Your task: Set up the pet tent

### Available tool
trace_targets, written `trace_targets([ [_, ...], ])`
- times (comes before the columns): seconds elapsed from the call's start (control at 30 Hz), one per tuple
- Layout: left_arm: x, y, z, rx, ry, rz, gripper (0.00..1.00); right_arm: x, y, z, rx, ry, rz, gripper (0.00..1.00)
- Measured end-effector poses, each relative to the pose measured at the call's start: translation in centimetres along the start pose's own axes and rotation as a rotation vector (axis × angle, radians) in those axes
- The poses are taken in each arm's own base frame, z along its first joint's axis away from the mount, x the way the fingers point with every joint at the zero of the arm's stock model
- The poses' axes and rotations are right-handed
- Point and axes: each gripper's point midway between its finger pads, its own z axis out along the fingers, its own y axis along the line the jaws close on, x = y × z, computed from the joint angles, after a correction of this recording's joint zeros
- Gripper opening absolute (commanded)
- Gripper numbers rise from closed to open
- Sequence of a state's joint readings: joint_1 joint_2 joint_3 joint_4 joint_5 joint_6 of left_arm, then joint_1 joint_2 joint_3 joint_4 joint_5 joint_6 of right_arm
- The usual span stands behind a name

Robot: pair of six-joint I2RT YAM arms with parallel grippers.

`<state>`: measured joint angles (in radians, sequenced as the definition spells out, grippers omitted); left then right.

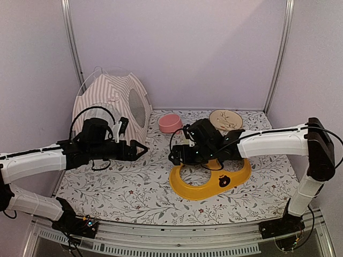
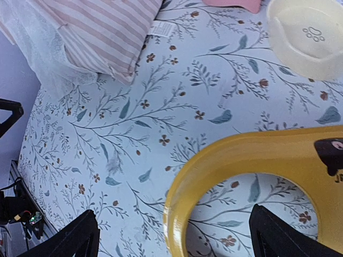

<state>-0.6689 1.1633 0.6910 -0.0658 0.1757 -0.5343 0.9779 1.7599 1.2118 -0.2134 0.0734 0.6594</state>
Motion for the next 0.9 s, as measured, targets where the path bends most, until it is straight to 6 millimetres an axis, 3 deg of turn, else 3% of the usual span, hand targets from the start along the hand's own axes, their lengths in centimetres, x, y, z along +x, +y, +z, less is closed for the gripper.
trace_targets([
  [0.07, 0.4, -0.5, 0.2, 0.016, 0.013, 0.008, 0.99, 0.4, -2.2, -1.1, 0.039, 0.002, 0.007, 0.99],
  [0.3, 3.4, -2.4, 2.1, 0.062, 0.108, 0.043, 1.0, 1.3, -12.9, -5.6, 0.221, -0.028, 0.12, 0.99],
  [0.4, 5.0, -3.2, 3.2, 0.074, 0.16, 0.06, 0.99, 2.9, -15.4, -6.0, 0.26, 0.002, 0.138, 0.99],
  [0.53, 6.0, -4.2, 4.3, 0.085, 0.198, 0.079, 1.0, 4.3, -15.7, -5.1, 0.243, 0.059, 0.123, 0.99],
  [0.7, 5.1, -5.0, 4.5, 0.096, 0.177, 0.086, 0.99, 5.8, -14.9, -3.9, 0.2, 0.126, 0.109, 0.99],
  [0.9, 4.7, -4.7, 4.6, 0.075, 0.16, 0.089, 1.0, 6.8, -11.6, -3.5, 0.128, 0.132, 0.113, 0.99],
])
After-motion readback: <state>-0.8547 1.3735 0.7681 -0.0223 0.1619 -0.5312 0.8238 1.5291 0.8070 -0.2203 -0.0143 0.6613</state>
